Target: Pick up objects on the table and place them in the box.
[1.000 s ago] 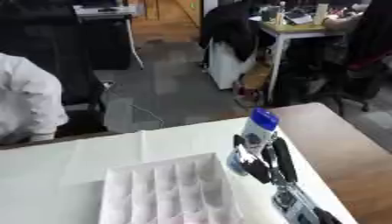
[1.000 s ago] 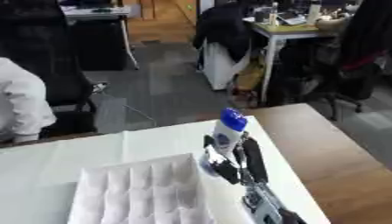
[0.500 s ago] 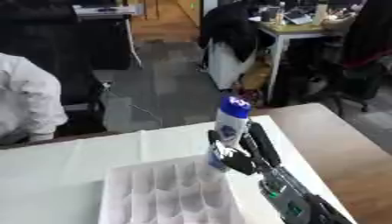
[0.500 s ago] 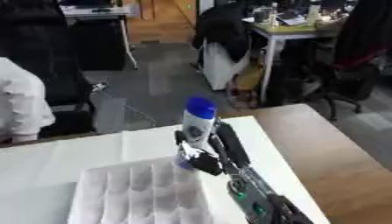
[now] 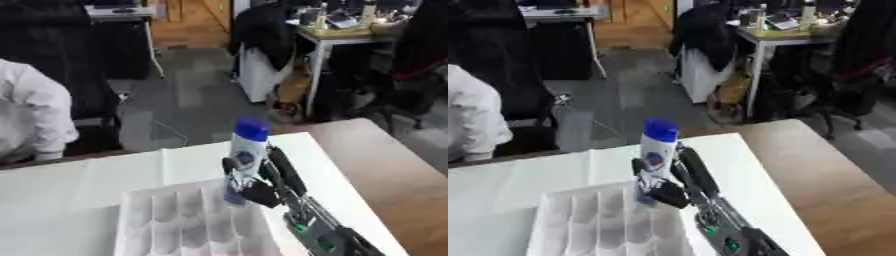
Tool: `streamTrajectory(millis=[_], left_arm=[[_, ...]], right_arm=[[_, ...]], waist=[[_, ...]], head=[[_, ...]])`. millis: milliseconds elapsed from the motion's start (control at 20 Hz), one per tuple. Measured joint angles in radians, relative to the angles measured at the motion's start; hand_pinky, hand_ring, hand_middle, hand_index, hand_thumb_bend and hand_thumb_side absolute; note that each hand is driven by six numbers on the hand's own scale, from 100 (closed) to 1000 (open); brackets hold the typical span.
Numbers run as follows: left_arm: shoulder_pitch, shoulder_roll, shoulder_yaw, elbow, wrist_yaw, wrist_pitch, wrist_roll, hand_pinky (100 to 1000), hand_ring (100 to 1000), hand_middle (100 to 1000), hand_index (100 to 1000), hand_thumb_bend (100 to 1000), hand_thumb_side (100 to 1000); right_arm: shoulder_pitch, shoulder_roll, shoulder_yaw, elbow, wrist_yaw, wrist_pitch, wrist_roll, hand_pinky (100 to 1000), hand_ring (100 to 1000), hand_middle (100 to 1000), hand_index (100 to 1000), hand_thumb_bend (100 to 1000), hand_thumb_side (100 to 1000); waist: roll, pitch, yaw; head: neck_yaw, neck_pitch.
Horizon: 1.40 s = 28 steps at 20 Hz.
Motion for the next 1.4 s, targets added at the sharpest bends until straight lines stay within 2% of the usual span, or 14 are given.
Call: streamTrajectory(millis=[450, 500, 600, 650, 700, 750, 800, 850, 950, 1150, 1400], left_arm=[[0.000, 0.000, 0.000, 0.000, 0.000, 0.001, -0.004, 671, 706, 809, 869, 513, 1000], [0.000, 0.000, 0.000, 0.000, 0.000, 0.001, -0.004, 671, 706, 809, 869, 513, 1000], [0.000, 0.000, 0.000, 0.000, 0.000, 0.002, -0.005, 671, 706, 809, 869, 513, 1000], [0.000, 0.000, 0.000, 0.000, 0.000, 0.002, -0.005, 672, 706, 809, 869, 513, 1000], [0.000, 0.000, 0.000, 0.000, 0.000, 0.002, -0.005, 671, 706, 809, 869, 513, 1000], [0.000, 0.000, 0.000, 0.000, 0.000, 0.002, -0.005, 671, 706, 809, 869, 513, 1000], [0.000, 0.000, 0.000, 0.000, 0.001, 0.002, -0.005, 672, 706, 809, 869, 513, 1000], [0.000, 0.000, 0.000, 0.000, 0.001, 0.002, -0.005, 672, 706, 809, 869, 513, 1000], [0.000, 0.000, 0.000, 0.000, 0.001, 0.002, -0.005, 671, 706, 809, 869, 512, 1000], [-0.001, 0.000, 0.000, 0.000, 0.001, 0.001, -0.006, 672, 707, 809, 869, 513, 1000], [-0.001, 0.000, 0.000, 0.000, 0.001, 0.001, -0.006, 672, 707, 809, 869, 512, 1000]], right_arm=[[0.000, 0.010, 0.012, 0.001, -0.038, 0.000, 0.025, 100, 100, 100, 343, 100, 747], [0.000, 0.010, 0.012, 0.001, -0.038, 0.000, 0.028, 100, 100, 100, 348, 100, 773], [0.000, 0.010, 0.012, 0.001, -0.036, -0.001, 0.028, 100, 100, 100, 404, 100, 768], [0.000, 0.010, 0.012, 0.001, -0.029, -0.005, 0.025, 100, 498, 415, 664, 243, 899], [0.000, 0.010, 0.013, 0.001, -0.023, -0.013, 0.024, 358, 728, 597, 804, 407, 970], [0.000, 0.010, 0.015, 0.002, -0.017, -0.024, 0.027, 609, 863, 741, 904, 503, 1000], [0.000, 0.010, 0.018, 0.005, -0.011, -0.037, 0.038, 681, 898, 775, 933, 510, 1000], [0.000, 0.011, 0.018, 0.009, -0.008, -0.050, 0.052, 786, 947, 824, 980, 570, 1000], [0.000, 0.011, 0.018, 0.017, -0.003, -0.079, 0.082, 871, 978, 858, 1000, 650, 1000], [0.000, 0.017, 0.016, 0.026, -0.004, -0.119, 0.121, 908, 991, 872, 1000, 710, 1000], [0.000, 0.018, 0.012, 0.031, -0.004, -0.127, 0.135, 899, 988, 871, 1000, 742, 1000]], waist=[[0.000, 0.001, 0.002], [0.000, 0.001, 0.002], [0.000, 0.001, 0.002], [0.000, 0.001, 0.002], [0.000, 0.001, 0.002], [0.000, 0.001, 0.002], [0.000, 0.001, 0.003], [0.000, 0.001, 0.003], [0.000, 0.001, 0.003], [0.000, 0.001, 0.003], [0.000, 0.001, 0.003]], head=[[0.000, 0.000], [0.000, 0.000], [-0.006, 0.000], [-0.008, 0.000], [-0.008, 0.000], [-0.008, 0.000], [-0.008, 0.000], [-0.008, 0.000], [-0.008, 0.000], [-0.008, 0.000], [-0.008, 0.000]])
